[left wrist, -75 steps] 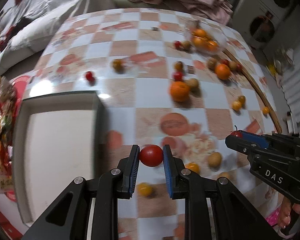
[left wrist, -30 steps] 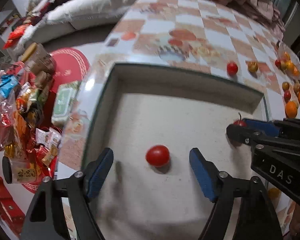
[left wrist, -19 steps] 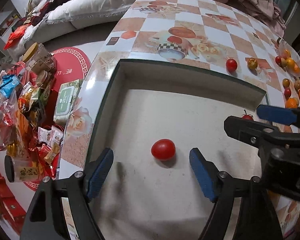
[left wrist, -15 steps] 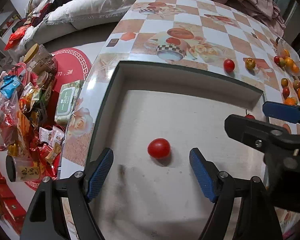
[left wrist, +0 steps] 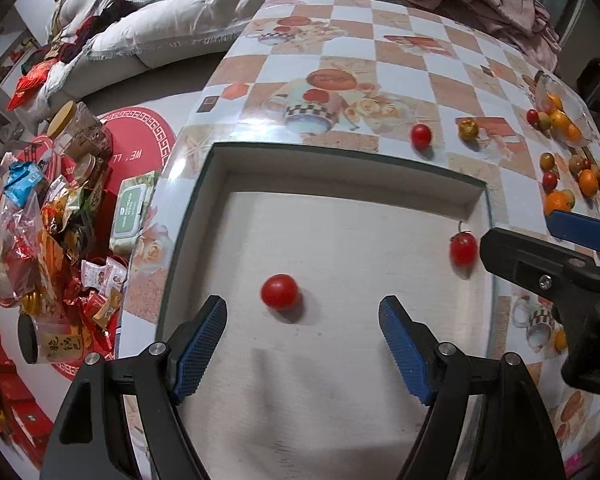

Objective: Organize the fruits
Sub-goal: 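Move the left tool to a yellow cherry tomato while the right tool approaches a brown kiwi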

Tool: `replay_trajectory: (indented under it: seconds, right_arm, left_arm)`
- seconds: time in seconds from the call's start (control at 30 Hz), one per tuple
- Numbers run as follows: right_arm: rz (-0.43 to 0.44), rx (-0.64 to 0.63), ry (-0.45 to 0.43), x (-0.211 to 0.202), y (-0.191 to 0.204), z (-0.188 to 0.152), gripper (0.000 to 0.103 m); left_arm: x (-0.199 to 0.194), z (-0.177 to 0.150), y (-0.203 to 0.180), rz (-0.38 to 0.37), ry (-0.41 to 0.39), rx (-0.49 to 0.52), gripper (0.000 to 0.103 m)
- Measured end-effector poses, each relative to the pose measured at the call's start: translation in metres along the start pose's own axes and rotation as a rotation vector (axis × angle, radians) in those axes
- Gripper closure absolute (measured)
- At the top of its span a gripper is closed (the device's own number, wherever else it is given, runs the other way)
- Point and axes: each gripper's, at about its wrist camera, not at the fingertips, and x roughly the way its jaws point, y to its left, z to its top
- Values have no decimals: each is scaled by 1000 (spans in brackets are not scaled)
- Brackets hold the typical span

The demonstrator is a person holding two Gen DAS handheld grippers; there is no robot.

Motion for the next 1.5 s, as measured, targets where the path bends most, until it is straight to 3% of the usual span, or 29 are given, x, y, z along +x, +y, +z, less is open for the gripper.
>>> replay_trajectory:
  seconds: [0.07, 0.37, 0.87, 1.07, 1.3, 1.5]
  right_arm:
    - [-3, 12, -5, -3, -7, -3, 8]
    - [-31, 104, -22, -22, -55, -25, 8]
    - [-131, 340, 2, -49, -183, -99, 8]
    - [-164, 399, -6, -60, -221, -114, 8]
    - [-151, 412, -4, -62, -240, -128, 8]
    - [-100, 337, 18, -53, -220, -136, 8]
  left_arm:
    - [-2, 0, -7, 0, 2, 4, 23]
    - [-21, 3, -48, -23, -32, 64, 23]
    - [-38, -1, -153, -138, -37, 221, 23]
    - [-32, -11, -173, -155, -19, 231, 23]
    - [-26, -41, -181, -135, -17, 283, 24]
    - [-11, -54, -183, -118, 8, 292, 24]
